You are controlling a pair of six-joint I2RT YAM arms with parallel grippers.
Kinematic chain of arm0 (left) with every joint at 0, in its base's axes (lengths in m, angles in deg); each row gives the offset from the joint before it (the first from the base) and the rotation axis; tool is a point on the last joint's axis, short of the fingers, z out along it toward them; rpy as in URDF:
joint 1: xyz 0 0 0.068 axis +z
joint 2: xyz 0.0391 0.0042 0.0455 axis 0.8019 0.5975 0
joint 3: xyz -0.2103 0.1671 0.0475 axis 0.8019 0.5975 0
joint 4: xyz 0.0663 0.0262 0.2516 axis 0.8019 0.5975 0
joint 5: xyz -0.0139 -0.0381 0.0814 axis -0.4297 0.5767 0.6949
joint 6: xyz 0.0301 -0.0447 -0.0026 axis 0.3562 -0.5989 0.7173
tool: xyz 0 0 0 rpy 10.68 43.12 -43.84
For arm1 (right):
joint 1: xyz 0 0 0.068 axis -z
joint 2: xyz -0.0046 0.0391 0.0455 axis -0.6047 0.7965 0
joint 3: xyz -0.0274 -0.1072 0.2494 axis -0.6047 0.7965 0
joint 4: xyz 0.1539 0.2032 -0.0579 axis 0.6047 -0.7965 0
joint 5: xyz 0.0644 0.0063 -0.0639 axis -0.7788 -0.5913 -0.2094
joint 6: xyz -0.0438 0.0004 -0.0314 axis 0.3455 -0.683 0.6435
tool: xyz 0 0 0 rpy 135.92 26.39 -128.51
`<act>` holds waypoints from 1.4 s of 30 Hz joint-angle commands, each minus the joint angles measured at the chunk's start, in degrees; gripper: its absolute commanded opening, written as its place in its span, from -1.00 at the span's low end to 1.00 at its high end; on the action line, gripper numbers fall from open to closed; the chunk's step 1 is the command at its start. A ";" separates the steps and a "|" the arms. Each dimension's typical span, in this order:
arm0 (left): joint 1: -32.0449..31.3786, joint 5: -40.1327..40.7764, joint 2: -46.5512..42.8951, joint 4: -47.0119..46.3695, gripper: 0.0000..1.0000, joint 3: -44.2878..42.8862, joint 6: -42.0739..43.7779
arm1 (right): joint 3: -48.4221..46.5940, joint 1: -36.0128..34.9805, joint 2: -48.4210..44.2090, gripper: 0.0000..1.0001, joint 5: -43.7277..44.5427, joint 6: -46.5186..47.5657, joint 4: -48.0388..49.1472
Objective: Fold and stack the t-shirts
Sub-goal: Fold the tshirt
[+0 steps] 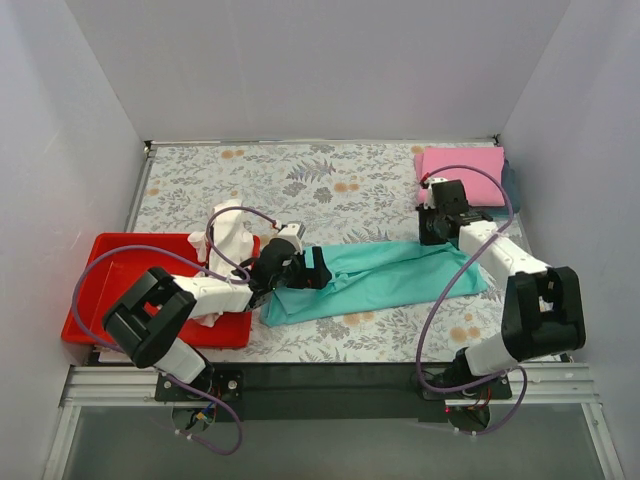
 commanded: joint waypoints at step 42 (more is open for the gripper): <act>-0.17 1.92 5.74 2.84 0.75 -1.11 0.67 | -8.94 -6.73 7.15 -0.31 24.65 -7.81 -8.22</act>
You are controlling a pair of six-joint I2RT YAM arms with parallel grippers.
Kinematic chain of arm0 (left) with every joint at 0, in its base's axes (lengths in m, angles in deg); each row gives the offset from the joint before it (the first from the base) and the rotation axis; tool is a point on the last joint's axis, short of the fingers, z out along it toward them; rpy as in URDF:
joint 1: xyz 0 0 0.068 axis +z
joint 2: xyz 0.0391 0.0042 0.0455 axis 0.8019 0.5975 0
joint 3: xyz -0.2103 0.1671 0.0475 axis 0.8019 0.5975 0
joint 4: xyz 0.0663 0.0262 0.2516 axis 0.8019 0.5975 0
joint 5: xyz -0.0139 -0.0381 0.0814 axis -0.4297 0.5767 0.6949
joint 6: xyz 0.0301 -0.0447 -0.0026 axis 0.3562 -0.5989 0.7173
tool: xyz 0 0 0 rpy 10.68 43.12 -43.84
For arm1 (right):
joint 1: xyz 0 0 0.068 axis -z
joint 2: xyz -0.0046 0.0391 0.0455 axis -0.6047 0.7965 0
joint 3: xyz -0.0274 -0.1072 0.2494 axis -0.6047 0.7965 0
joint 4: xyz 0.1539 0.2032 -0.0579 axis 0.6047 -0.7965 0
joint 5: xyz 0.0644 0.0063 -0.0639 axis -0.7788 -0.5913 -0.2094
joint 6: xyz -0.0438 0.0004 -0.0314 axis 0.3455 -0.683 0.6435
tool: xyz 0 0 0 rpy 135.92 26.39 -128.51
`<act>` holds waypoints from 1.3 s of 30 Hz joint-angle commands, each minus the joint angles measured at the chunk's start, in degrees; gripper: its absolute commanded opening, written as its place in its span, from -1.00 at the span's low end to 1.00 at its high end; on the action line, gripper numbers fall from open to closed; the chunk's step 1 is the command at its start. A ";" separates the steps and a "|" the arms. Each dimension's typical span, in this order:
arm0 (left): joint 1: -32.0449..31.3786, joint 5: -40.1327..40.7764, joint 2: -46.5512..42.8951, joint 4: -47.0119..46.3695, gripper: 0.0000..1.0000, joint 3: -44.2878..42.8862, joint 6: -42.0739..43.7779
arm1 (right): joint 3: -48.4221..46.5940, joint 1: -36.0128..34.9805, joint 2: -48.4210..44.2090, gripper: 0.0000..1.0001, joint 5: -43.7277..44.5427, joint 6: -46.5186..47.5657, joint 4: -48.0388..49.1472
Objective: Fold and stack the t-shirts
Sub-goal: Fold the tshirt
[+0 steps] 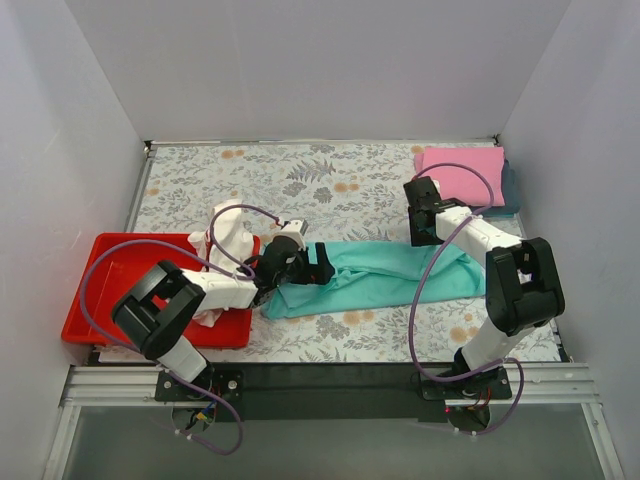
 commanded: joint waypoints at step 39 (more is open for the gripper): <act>-0.17 -0.44 2.77 5.85 0.75 0.93 0.17 | -2.17 0.15 2.69 -0.52 9.02 -1.81 0.10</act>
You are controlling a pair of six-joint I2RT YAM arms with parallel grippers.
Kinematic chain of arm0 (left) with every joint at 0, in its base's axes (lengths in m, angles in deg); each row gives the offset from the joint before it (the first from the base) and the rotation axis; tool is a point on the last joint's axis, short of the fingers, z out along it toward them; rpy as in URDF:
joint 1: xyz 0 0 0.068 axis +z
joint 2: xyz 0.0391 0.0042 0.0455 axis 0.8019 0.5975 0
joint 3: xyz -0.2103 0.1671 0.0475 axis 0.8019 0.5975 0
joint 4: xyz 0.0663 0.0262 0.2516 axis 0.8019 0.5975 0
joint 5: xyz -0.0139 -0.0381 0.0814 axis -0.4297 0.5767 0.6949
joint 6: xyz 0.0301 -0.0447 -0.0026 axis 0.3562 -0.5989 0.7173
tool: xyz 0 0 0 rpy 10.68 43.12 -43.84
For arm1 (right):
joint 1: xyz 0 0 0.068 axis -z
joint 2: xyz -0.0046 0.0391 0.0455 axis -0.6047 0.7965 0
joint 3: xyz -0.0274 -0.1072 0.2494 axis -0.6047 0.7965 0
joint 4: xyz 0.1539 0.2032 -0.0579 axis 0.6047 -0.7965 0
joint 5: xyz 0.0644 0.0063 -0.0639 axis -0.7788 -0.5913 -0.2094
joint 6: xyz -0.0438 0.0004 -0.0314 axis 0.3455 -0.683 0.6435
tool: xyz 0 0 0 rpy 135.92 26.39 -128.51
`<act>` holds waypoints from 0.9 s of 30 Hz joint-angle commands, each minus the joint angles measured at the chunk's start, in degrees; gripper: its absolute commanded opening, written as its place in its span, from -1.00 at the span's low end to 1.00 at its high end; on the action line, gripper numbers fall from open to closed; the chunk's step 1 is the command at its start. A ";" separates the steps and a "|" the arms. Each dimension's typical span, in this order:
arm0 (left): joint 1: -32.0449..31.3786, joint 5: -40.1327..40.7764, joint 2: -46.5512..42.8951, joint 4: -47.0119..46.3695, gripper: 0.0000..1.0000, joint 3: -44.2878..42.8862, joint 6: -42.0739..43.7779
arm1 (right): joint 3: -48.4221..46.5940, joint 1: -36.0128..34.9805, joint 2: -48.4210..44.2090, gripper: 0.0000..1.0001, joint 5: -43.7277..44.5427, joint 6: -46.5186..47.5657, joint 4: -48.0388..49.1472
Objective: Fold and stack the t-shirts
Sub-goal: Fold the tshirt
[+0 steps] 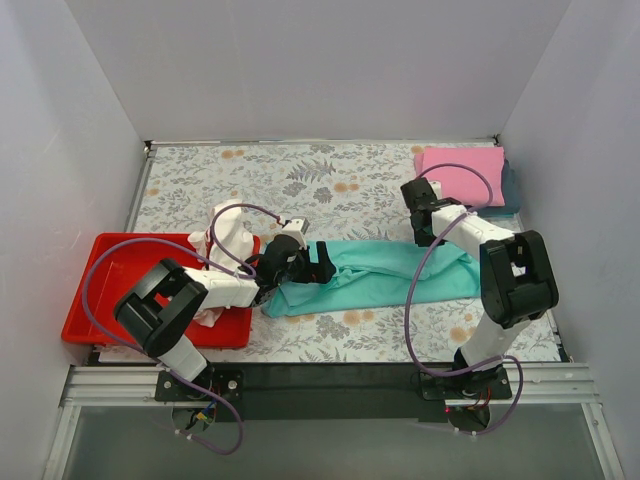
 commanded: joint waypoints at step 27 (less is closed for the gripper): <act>-0.17 -0.99 2.28 6.36 0.76 2.53 -0.27 | 9.98 0.13 -28.36 -0.82 3.56 -9.64 -21.43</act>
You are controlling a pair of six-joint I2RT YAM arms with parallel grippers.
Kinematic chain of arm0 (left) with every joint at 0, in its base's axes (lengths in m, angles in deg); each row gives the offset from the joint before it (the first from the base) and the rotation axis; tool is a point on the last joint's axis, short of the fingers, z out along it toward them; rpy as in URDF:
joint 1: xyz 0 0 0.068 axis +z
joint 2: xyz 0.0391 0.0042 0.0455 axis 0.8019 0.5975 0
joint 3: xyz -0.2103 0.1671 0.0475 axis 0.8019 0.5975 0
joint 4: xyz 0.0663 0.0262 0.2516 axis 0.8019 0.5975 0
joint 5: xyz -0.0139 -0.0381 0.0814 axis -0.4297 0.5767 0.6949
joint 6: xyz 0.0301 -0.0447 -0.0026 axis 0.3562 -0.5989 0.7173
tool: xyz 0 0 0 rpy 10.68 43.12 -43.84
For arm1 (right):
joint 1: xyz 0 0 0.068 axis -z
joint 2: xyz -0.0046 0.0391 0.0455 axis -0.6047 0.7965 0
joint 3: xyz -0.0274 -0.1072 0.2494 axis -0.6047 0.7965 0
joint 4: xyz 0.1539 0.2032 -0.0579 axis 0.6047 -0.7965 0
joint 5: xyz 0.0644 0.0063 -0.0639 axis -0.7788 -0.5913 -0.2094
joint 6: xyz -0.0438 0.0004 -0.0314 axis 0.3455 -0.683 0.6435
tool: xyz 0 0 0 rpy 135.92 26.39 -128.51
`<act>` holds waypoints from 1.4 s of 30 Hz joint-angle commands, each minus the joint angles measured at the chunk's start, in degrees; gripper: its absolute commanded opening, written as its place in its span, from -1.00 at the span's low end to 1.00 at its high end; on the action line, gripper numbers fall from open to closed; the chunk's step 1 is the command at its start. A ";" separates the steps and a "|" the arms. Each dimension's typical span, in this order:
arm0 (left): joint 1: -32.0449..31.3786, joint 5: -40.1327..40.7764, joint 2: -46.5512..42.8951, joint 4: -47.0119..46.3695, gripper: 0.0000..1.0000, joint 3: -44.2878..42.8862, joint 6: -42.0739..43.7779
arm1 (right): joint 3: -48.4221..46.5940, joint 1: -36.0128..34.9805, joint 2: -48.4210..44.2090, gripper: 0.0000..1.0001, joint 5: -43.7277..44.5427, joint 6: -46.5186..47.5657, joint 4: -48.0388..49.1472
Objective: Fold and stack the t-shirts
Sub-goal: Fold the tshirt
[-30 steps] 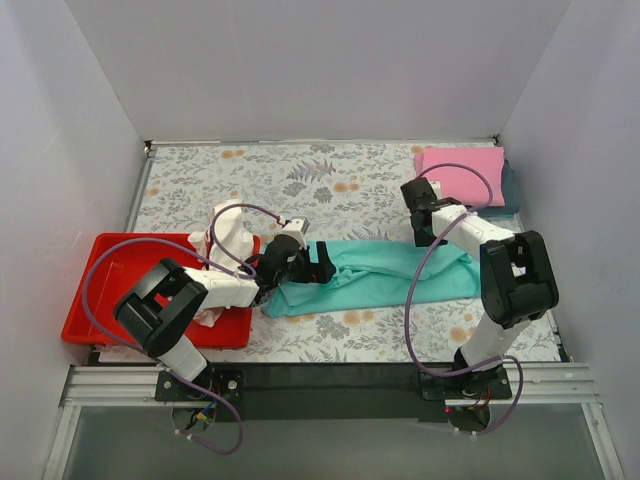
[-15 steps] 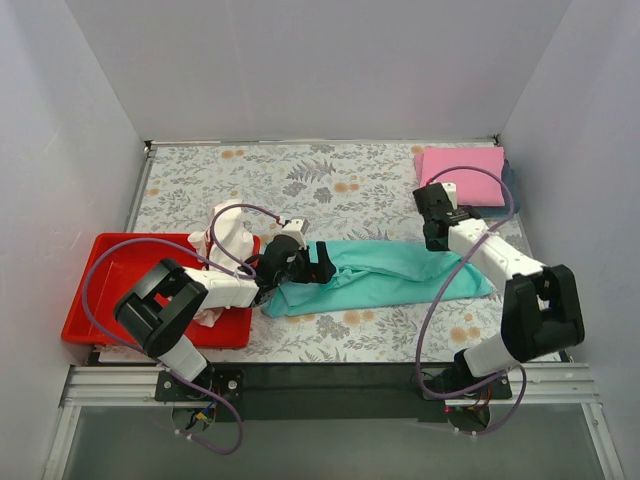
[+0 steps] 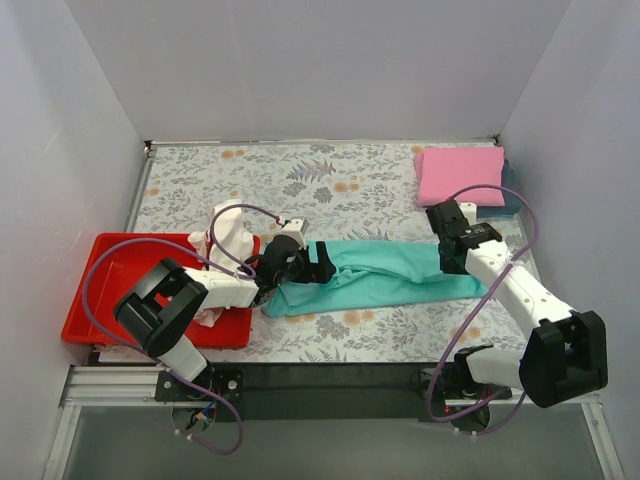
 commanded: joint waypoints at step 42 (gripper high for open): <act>-0.17 0.32 4.72 8.66 0.77 0.91 0.10 | -5.47 27.84 19.86 -0.11 -25.96 9.68 25.59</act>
